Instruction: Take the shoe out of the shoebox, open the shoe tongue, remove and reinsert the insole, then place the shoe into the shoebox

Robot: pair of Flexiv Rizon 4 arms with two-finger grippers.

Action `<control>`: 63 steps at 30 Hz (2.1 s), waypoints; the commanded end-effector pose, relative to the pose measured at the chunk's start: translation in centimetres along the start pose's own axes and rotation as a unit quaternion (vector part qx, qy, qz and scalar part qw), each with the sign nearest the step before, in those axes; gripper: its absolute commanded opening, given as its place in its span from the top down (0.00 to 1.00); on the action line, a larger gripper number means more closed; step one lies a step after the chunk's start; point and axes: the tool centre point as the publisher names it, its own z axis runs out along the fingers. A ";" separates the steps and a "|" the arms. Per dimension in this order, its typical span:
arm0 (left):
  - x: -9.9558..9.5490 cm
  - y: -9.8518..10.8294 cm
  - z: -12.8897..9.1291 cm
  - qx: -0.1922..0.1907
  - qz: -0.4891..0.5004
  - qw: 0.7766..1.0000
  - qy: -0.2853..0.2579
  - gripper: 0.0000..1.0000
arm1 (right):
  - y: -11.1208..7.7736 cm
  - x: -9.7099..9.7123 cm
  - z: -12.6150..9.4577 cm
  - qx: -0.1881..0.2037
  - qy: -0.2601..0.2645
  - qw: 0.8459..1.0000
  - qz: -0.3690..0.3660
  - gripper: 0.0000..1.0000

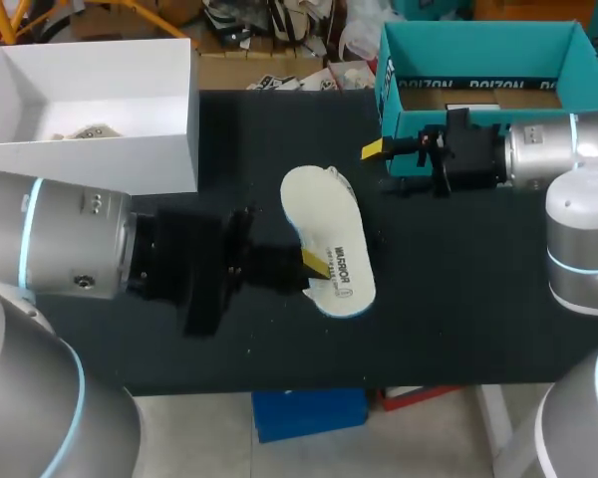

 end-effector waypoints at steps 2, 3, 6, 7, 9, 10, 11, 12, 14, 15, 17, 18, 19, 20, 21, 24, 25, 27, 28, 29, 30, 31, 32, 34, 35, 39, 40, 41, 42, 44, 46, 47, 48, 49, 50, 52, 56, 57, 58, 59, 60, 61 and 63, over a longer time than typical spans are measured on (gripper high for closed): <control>2.5 0.4 1.1 -0.011 0.022 0.992 -0.123 1.00 | 0.0 0.0 0.2 -0.001 0.000 1.000 0.000 0.00; 2.8 0.6 1.1 -0.014 0.026 0.992 -0.126 1.00 | 0.0 0.0 0.2 -0.001 0.000 1.000 0.000 0.00; 3.8 1.3 1.1 -0.017 0.039 0.989 -0.140 1.00 | 0.0 0.0 0.2 -0.001 0.000 1.000 0.000 0.00; 4.1 1.6 1.2 -0.018 0.043 0.989 -0.143 1.00 | 0.0 0.0 0.2 -0.001 0.000 1.000 0.000 0.00; 4.7 2.0 1.3 -0.020 0.052 0.988 -0.144 1.00 | 0.0 0.0 0.2 -0.001 0.000 1.000 0.000 0.00; 5.1 2.4 1.4 -0.020 0.053 0.988 -0.145 1.00 | 0.0 0.0 0.2 -0.001 0.000 1.000 0.000 0.00; 5.4 2.7 1.5 -0.023 0.057 0.988 -0.140 1.00 | 0.0 0.0 0.2 -0.001 0.000 1.000 0.000 0.00; 6.0 3.2 1.6 -0.030 0.058 0.991 -0.121 1.00 | 0.0 0.0 0.2 -0.001 0.000 1.000 0.000 0.00; 6.0 3.2 1.6 -0.030 0.058 0.991 -0.121 1.00 | 0.0 0.0 0.2 -0.001 0.000 1.000 0.000 0.00; 6.0 3.2 1.6 -0.030 0.058 0.991 -0.121 1.00 | 0.0 0.0 0.2 -0.001 0.000 1.000 0.000 0.00; 6.0 3.2 1.6 -0.030 0.058 0.991 -0.121 1.00 | 0.0 0.0 0.2 -0.001 0.000 1.000 0.000 0.00; 6.0 3.2 1.6 -0.030 0.058 0.991 -0.121 1.00 | 0.0 0.0 0.2 -0.001 0.000 1.000 0.000 0.00; 6.0 3.2 1.6 -0.030 0.058 0.991 -0.121 1.00 | 0.0 0.0 0.2 -0.001 0.000 1.000 0.000 0.00; 6.0 3.2 1.6 -0.030 0.058 0.991 -0.121 1.00 | 0.0 0.0 0.2 -0.001 0.000 1.000 0.000 0.00; 6.0 3.2 1.6 -0.030 0.058 0.991 -0.121 1.00 | 0.0 0.0 0.2 -0.001 0.000 1.000 0.000 0.00; 6.0 3.2 1.6 -0.030 0.058 0.991 -0.121 1.00 | 0.0 0.0 0.2 -0.001 0.000 1.000 0.000 0.00; 6.0 3.2 1.6 -0.030 0.058 0.991 -0.121 1.00 | 0.0 0.0 0.2 -0.001 0.000 1.000 0.000 0.00; 6.0 3.2 1.6 -0.030 0.058 0.991 -0.121 1.00 | 0.0 0.0 0.2 -0.001 0.000 1.000 0.000 0.00; 6.0 3.2 1.6 -0.030 0.058 0.991 -0.121 1.00 | 0.0 0.0 0.2 -0.001 0.000 1.000 0.000 0.00; 6.0 3.2 1.6 -0.030 0.058 0.991 -0.121 1.00 | 0.0 0.0 0.2 -0.001 0.000 1.000 0.000 0.00; 6.0 3.2 1.6 -0.030 0.058 0.991 -0.121 1.00 | 0.0 0.0 0.2 -0.001 0.000 1.000 0.000 0.00; 6.0 3.2 1.6 -0.030 0.058 0.991 -0.121 1.00 | 0.0 0.0 0.2 -0.001 0.000 1.000 0.000 0.00; 6.0 3.2 1.6 -0.030 0.058 0.991 -0.121 1.00 | 0.0 0.0 0.2 -0.001 0.000 1.000 0.000 0.00; 6.0 3.2 1.6 -0.030 0.058 0.991 -0.121 1.00 | 0.0 0.0 0.2 -0.001 0.000 1.000 0.000 0.00; 6.0 3.2 1.6 -0.030 0.058 0.991 -0.121 1.00 | 0.0 0.0 0.2 -0.001 0.000 1.000 0.000 0.00; 6.9 3.2 2.5 -0.009 0.098 0.987 -0.126 1.00 | 0.0 0.0 0.2 -0.001 0.000 1.000 0.000 0.00; 7.2 3.2 2.6 -0.006 0.100 0.986 -0.136 1.00 | 0.0 0.0 0.2 -0.001 0.000 1.000 0.000 0.00; 7.6 3.3 2.7 -0.003 0.113 0.985 -0.134 1.00 | 0.0 0.0 0.2 -0.001 0.000 1.000 0.000 0.00; 7.8 3.3 2.7 0.000 0.123 0.983 -0.137 1.00 | 0.0 0.0 0.2 -0.001 0.000 1.000 0.000 0.00; 8.7 3.5 2.9 0.005 0.134 0.980 -0.145 1.00 | 0.0 0.0 0.2 -0.001 0.000 1.000 0.000 0.00; 9.7 3.7 3.0 0.009 0.139 0.978 -0.153 1.00 | 0.0 0.0 0.2 -0.001 0.000 1.000 0.000 0.00; 10.1 3.9 3.1 0.012 0.143 0.978 -0.155 1.00 | 0.0 0.0 0.2 -0.001 0.000 1.000 0.000 0.00; 10.5 4.1 3.2 0.015 0.148 0.976 -0.157 1.00 | 0.0 0.0 0.2 -0.001 0.000 1.000 0.000 0.00; 10.9 4.3 3.2 0.015 0.150 0.976 -0.157 1.00 | 0.0 0.0 0.2 -0.001 0.000 1.000 0.000 0.00; 11.3 4.6 3.3 0.017 0.155 0.975 -0.157 1.00 | 0.0 0.0 0.2 -0.001 0.000 1.000 0.000 0.00; 12.1 5.4 3.3 0.017 0.154 0.975 -0.159 1.00 | 0.0 0.0 0.2 -0.001 0.000 1.000 0.000 0.00; 13.4 6.9 3.5 0.021 0.160 0.975 -0.151 1.00 | 0.0 0.0 0.2 -0.001 0.000 1.000 0.000 0.00; 13.7 7.4 3.5 0.023 0.159 0.976 -0.145 1.00 | 0.0 0.0 0.2 -0.001 0.000 1.000 0.000 0.00; 13.9 7.8 3.6 0.023 0.158 0.977 -0.142 1.00 | 0.0 0.0 0.2 -0.001 0.000 1.000 0.000 0.00; 14.2 8.2 3.6 0.025 0.156 0.977 -0.141 1.00 | 0.0 0.0 0.2 -0.001 0.000 1.000 0.000 0.00; 14.4 8.7 3.6 0.027 0.158 0.978 -0.132 1.00 | 0.0 0.0 0.2 -0.001 0.000 1.000 0.000 0.00; 14.7 9.2 3.7 0.027 0.152 0.980 -0.126 1.00 | 0.0 0.0 0.2 -0.001 0.000 1.000 0.000 0.00; 15.2 10.4 3.7 0.025 0.149 0.982 -0.112 1.00 | 0.0 0.0 0.2 -0.001 0.000 1.000 0.000 0.00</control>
